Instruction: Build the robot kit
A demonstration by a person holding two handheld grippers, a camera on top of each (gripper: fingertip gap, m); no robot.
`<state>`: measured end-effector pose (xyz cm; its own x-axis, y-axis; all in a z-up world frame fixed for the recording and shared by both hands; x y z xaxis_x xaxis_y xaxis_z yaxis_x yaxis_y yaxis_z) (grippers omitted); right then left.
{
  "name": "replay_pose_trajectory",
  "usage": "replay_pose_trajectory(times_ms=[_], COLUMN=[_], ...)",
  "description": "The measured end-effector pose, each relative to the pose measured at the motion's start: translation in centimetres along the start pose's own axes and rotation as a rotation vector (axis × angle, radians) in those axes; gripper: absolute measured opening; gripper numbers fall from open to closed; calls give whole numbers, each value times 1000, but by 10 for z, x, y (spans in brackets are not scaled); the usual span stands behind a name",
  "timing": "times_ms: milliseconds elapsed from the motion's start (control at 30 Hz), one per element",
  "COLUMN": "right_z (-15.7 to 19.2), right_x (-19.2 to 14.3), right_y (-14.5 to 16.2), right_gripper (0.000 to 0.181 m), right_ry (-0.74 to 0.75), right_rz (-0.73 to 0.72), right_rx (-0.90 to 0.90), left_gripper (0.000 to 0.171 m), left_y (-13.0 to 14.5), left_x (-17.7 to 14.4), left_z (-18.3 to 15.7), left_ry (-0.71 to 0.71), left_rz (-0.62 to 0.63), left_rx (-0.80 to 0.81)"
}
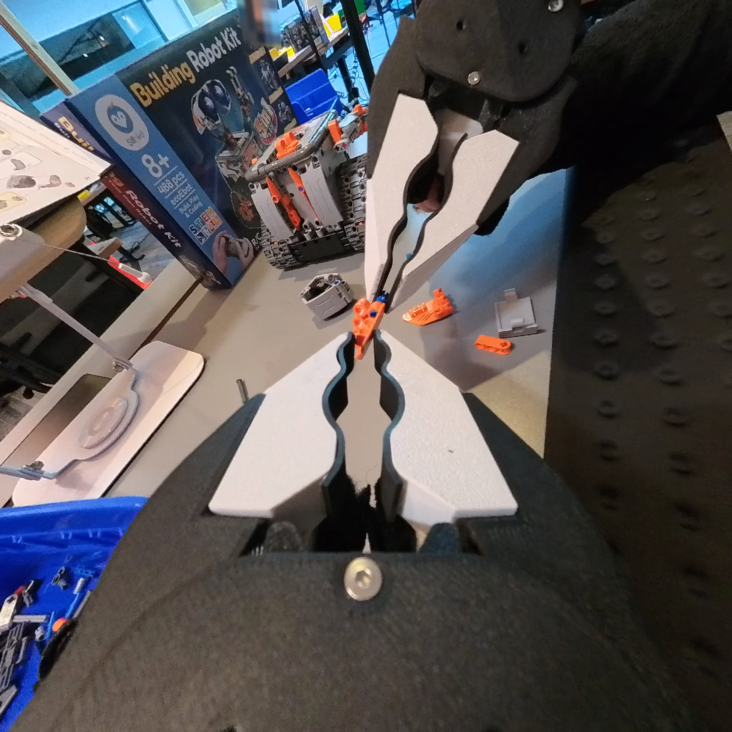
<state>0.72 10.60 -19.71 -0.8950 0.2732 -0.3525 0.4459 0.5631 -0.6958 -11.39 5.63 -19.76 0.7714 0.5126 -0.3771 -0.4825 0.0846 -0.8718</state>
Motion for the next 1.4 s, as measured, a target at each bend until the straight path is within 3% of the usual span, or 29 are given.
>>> replay_pose_trajectory(times_ms=[433, 800, 1033, 1400], right_z=[-9, -16, -13, -12], right_x=[-1, -1, 1, 3], right_y=[-2, -2, -6, -10], right_gripper=[4, 17, 0, 4], right_ry=[-11, 32, 77, 119], right_rz=[-55, -56, -41, -50], right_rx=[125, 156, 96, 43], left_gripper=[6, 5, 5, 5], left_y=[-4, -7, -11, -13], left_x=[-3, -12, -14, -16], left_z=[1, 10, 9, 8], left_ry=[-26, -45, -14, 4], left_rz=[-22, -102, -138, -161], left_rx=[12, -67, -96, -134])
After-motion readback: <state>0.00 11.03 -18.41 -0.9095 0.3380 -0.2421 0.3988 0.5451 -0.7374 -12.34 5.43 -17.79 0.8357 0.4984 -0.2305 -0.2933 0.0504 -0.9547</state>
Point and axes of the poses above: each gripper's, where its closed fingertips meet, x out along the fingers, y out of its underside, z = x × y across the jaws, the point moved 7 cm from there along -x, back along the fingers, and after that the axes turned 12 degrees about y, right-handed, at the moved point
